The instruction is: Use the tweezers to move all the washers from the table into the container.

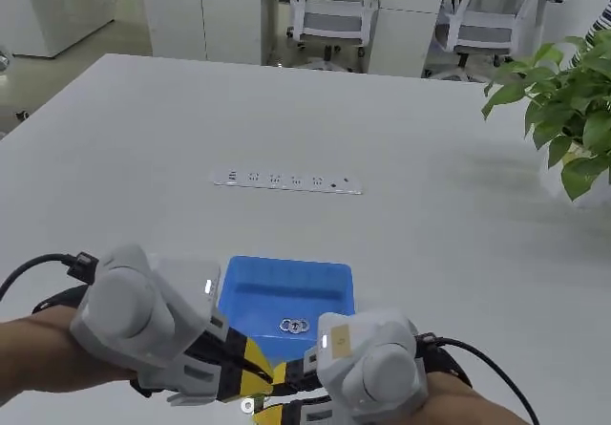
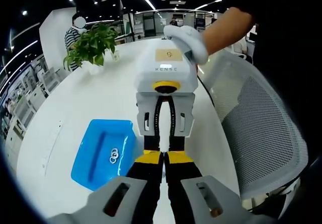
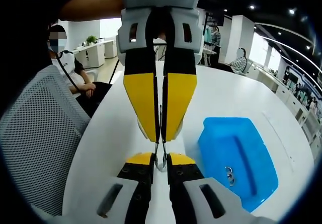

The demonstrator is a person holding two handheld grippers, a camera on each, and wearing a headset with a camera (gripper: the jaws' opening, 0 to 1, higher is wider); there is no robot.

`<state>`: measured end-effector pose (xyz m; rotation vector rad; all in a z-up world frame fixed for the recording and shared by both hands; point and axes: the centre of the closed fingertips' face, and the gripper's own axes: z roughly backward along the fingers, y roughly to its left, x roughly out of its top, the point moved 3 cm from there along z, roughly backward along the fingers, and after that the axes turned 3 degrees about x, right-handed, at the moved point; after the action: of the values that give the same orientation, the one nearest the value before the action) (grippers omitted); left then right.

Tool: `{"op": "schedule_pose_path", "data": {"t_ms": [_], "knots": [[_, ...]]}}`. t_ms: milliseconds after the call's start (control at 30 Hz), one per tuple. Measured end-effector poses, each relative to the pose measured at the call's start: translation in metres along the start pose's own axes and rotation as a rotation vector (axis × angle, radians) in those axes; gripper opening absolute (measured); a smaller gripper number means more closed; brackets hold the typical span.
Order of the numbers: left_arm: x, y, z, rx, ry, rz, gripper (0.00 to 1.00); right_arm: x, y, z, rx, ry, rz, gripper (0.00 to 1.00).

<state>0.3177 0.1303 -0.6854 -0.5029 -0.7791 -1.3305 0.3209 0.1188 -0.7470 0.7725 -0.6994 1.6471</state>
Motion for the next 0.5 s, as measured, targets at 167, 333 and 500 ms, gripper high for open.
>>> {"op": "schedule_pose_path", "data": {"t_ms": [167, 333, 500], "knots": [[0.0010, -0.0005, -0.0004, -0.001, -0.002, 0.001, 0.05, -0.0007, 0.0004, -0.0003, -0.001, 0.006, 0.010, 0.10], [0.0018, 0.0003, -0.0009, 0.007, -0.003, 0.003, 0.05, -0.0003, -0.0003, 0.0000, 0.000, 0.008, -0.004, 0.10], [0.0025, 0.0001, -0.0006, 0.014, 0.000, 0.009, 0.06, -0.0001, -0.0001, -0.0001, 0.001, 0.012, -0.016, 0.09]]}}
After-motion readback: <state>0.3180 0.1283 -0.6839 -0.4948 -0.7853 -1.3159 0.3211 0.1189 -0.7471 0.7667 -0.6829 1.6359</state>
